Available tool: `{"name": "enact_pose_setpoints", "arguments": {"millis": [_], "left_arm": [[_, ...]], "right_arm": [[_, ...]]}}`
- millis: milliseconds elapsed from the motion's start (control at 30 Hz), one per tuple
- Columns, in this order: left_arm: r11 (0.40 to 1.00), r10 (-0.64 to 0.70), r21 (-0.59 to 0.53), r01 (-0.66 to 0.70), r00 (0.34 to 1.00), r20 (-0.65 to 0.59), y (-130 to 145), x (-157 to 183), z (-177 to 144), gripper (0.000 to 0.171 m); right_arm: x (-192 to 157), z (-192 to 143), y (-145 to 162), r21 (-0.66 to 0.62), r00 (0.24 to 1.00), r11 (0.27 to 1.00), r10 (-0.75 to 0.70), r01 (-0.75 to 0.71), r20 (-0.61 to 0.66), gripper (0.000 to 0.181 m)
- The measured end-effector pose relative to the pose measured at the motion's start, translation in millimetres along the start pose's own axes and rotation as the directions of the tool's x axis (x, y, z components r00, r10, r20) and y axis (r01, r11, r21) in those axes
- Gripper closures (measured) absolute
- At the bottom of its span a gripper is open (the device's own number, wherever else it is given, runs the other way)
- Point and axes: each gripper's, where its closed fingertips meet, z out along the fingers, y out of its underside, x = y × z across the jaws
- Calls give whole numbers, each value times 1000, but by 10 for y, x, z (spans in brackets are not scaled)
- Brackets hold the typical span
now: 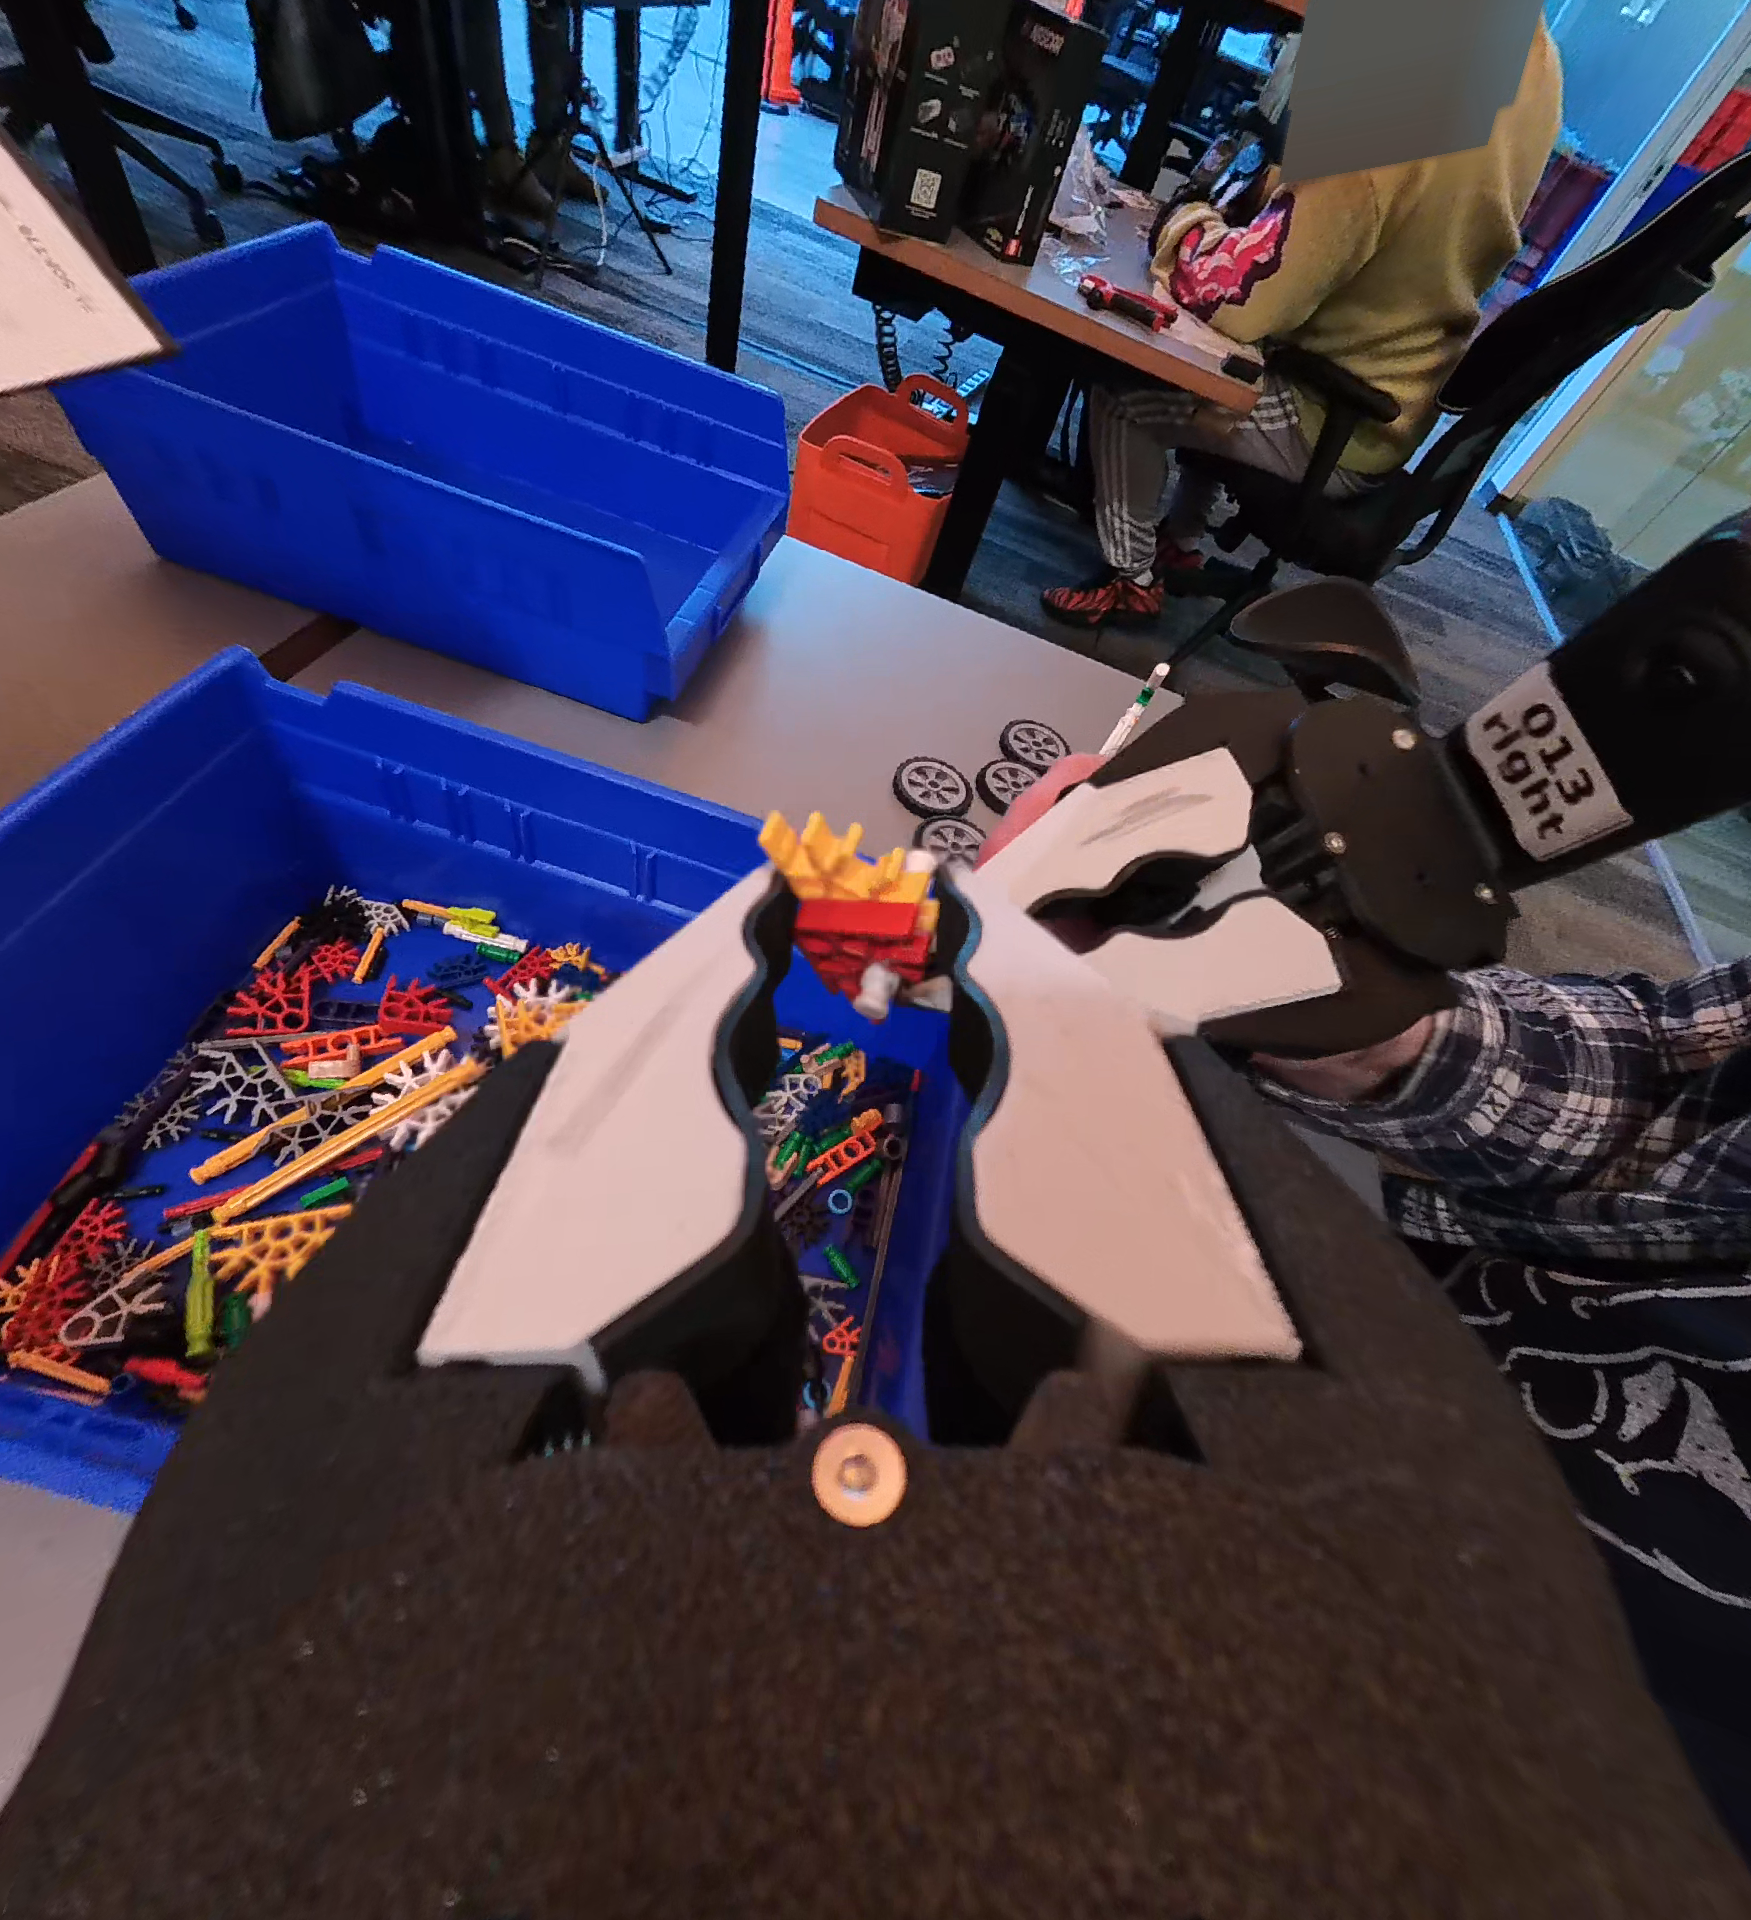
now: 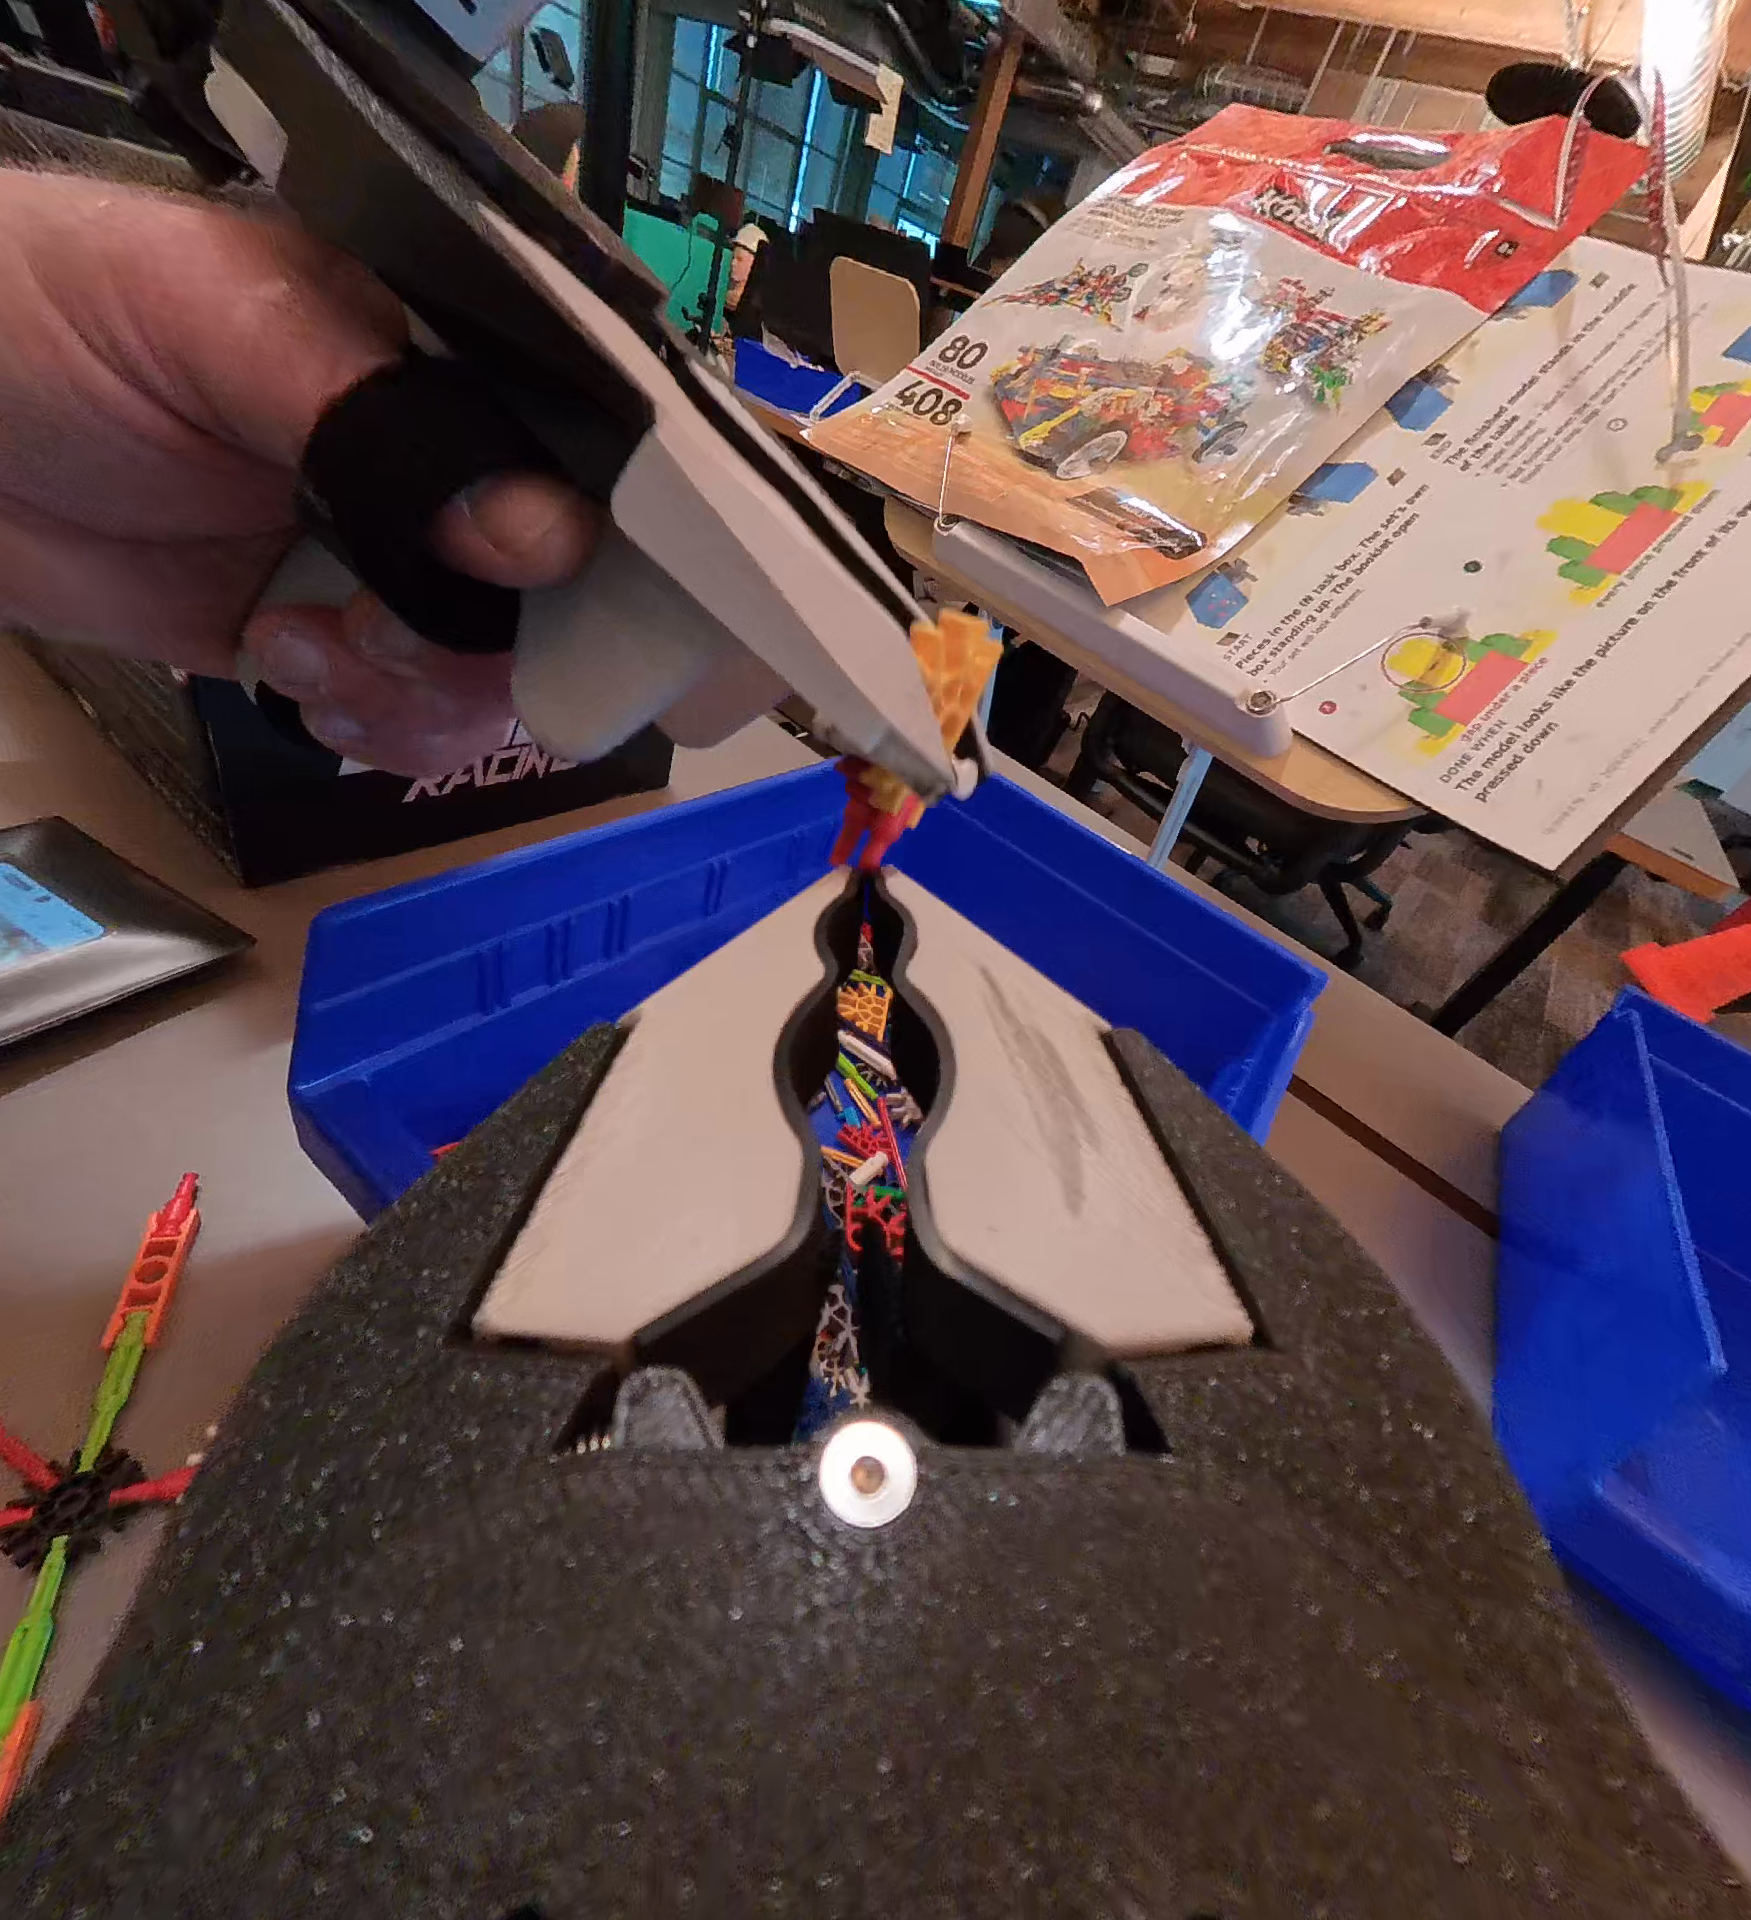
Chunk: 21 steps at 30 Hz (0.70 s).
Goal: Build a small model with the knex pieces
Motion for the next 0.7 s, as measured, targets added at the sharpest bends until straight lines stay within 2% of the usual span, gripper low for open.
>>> {"name": "enact_pose_setpoints", "arguments": {"millis": [133,300,400,500,700], "left_arm": [[1000,-4,-9,4,1000,21,95,-11,77,147],[1000,-25,17,25,1000,16,58,-43,69,146],[997,-30,74,34,998,-50,-16,30,44,146],[996,-8,93,18,994,-107,-43,118,19,146],[993,42,120,-17,976,-214,-87,250,-68,146]], "right_arm": [[42,6,9,-17,1000,1000,-6,6,-19,181],[76,0,81,-33,999,999,38,-39,-27,181],[32,-7,18,-4,986,988,157,-157,57,171],[-4,-31,-73,40,932,944,314,-326,184,172],[-81,-96,-191,67,866,902,386,-427,318,179]]}}
